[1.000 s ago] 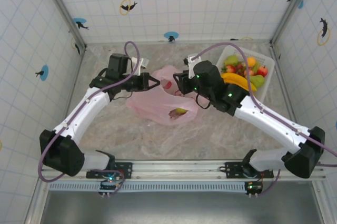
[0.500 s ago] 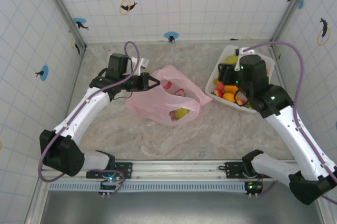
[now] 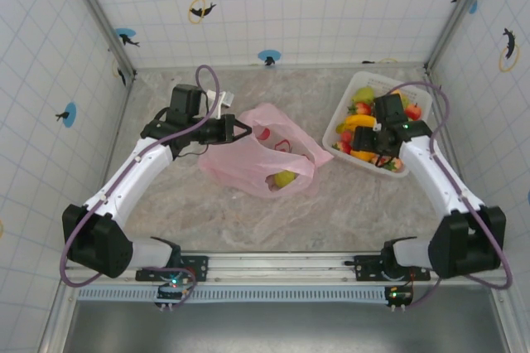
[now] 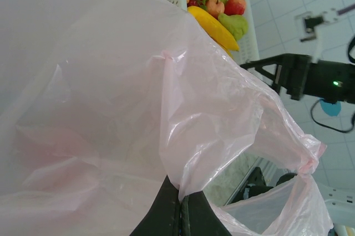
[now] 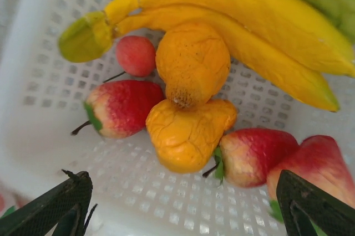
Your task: Place the fake fruits into the plastic bag and tie a complex knot
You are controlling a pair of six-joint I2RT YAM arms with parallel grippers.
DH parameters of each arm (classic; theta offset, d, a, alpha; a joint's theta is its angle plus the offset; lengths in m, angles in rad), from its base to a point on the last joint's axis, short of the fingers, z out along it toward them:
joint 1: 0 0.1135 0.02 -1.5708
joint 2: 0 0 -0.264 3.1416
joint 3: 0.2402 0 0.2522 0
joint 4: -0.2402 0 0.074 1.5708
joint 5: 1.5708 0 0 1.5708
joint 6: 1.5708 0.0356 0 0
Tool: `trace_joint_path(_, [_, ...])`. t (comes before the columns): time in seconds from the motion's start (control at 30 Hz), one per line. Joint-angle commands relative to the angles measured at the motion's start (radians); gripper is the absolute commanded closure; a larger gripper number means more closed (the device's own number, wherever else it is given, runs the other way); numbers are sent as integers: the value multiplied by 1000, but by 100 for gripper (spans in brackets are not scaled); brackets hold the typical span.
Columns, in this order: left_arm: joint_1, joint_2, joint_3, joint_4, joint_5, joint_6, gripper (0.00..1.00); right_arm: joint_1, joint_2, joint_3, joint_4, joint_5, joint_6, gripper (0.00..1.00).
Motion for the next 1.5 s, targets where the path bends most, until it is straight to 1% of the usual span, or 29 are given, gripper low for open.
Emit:
trace_joint_path(0.0, [8,-29,9,15,1,0,100,-16,120,57,64,-8,-17,12])
trace_joint_path(0.17, [8,-33,11,13,-6,-3,100,-27,263,91,108,-29,-18,11])
trace_joint_path(0.37, [8,-35,15,8,-6,-3,100,-47,363,113,166,-7,-10,12])
trace_joint_path(0.47, [8,-37,15,5,-9,-2,100,-56,399,131,183,0,-16,19])
trace_joint_path(0.53, [8,-36,15,3,-7,-1,100,-58,424,142,190,2,-20,27])
trace_joint_path(0.67, [8,-33,21,1,-7,-1,100,-63,457,161,162,-17,-27,34])
trace_joint_path(0.8, [8,-36,23,-1,-10,1,100,-64,411,129,175,-13,-18,39])
trace_joint_path(0.93, [8,-33,29,-6,-12,4,100,-64,377,128,157,-14,-23,49])
trace_joint_path(1.0, [8,-33,31,-6,-12,4,100,-64,352,124,148,-9,-24,51])
trace_joint_path(1.27, [8,-34,33,-5,-12,1,100,-64,201,92,121,-18,-28,52])
trace_joint_path(1.47, [8,-33,33,-4,-10,3,100,-63,-7,46,93,-88,-22,52])
